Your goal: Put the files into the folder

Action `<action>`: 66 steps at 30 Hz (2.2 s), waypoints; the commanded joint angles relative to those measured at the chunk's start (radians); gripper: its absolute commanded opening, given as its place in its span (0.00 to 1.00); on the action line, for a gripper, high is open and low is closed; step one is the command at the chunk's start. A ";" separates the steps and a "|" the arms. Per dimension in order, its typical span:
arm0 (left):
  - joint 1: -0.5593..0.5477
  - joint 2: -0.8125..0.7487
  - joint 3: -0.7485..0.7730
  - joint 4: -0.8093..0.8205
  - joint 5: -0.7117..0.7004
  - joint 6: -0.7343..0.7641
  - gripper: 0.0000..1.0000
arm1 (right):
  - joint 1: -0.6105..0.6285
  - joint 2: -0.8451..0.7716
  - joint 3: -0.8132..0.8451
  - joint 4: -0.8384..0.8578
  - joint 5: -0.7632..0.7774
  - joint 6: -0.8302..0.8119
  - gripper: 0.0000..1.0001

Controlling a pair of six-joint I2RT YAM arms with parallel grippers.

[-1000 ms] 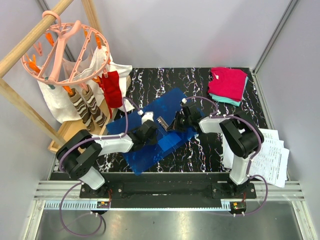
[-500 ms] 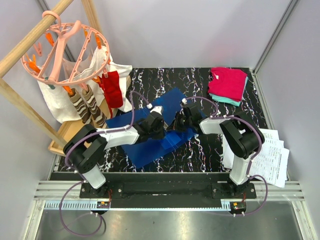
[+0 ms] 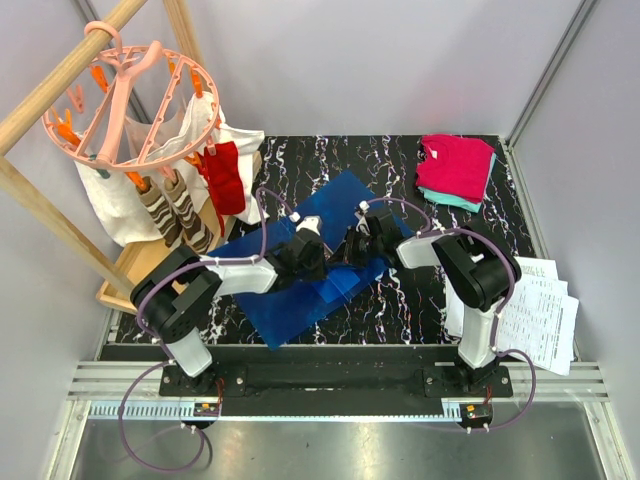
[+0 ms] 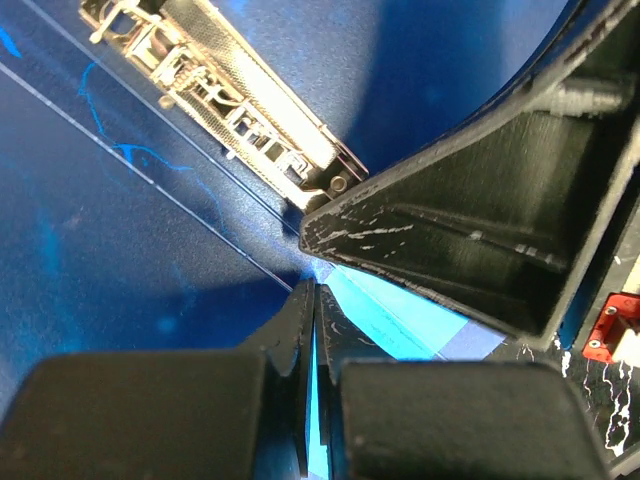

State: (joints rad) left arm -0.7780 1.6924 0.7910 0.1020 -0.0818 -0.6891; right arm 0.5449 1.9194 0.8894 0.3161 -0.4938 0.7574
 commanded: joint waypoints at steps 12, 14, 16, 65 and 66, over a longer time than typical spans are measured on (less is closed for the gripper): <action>0.002 -0.008 -0.087 -0.079 -0.033 0.013 0.00 | -0.031 0.000 -0.018 0.072 -0.069 0.019 0.24; 0.003 -0.010 -0.087 -0.081 -0.035 0.014 0.00 | -0.037 -0.006 -0.021 0.078 -0.077 0.020 0.25; 0.000 -0.010 -0.087 -0.082 -0.033 0.014 0.00 | -0.042 -0.008 -0.018 0.078 -0.083 0.020 0.29; 0.074 0.000 -0.101 -0.173 -0.110 0.008 0.00 | -0.023 -0.019 -0.043 -0.249 0.433 -0.044 0.00; 0.074 0.001 -0.107 -0.168 -0.107 0.007 0.00 | -0.026 -0.031 -0.029 -0.253 0.410 -0.047 0.00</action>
State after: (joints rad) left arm -0.7105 1.6558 0.7521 0.0883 -0.1520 -0.7109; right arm 0.5510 1.8709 0.8459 0.2832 -0.3199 0.8192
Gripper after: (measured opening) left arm 0.009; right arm 0.007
